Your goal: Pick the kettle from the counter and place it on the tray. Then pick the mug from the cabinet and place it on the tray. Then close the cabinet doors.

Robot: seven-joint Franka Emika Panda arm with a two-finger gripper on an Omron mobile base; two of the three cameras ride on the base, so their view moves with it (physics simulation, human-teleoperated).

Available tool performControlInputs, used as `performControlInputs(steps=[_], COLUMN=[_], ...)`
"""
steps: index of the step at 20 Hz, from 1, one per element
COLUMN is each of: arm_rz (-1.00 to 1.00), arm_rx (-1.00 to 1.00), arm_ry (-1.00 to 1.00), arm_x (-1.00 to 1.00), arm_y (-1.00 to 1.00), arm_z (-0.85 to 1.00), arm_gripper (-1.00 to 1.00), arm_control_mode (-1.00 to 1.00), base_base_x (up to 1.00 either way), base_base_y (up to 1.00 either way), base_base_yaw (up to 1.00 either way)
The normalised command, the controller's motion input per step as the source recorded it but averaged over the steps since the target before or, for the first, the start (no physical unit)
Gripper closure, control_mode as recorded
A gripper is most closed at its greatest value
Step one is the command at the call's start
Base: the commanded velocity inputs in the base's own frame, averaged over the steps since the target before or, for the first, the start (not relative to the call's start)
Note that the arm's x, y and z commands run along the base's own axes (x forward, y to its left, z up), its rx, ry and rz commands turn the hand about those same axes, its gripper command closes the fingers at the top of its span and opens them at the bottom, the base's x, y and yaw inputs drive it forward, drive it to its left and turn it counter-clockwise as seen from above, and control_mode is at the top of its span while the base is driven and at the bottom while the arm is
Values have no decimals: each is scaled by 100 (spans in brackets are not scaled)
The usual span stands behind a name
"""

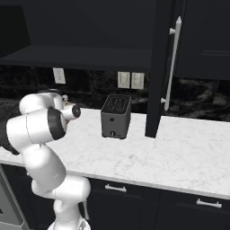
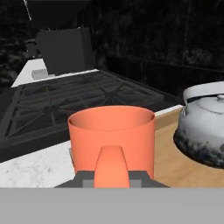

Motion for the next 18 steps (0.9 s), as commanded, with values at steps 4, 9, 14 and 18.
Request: performControlInputs(steps=[4, 9, 14, 18], arm_rz=[5, 5, 5, 5], arm_rx=[0, 0, 0, 0], arm_ry=[-2, -7, -8, -6], arm_x=[32, 19, 18, 15], arm_y=[20, 16, 13, 13], arm_z=[-43, -32, -21, -27], arm_gripper=[100, 100, 100, 100], arm_control_mode=[-100, -100, -100, -100], base_base_x=[0, 0, 0, 0], base_base_y=[0, 0, 0, 0], base_base_yaw=[0, 0, 0, 0])
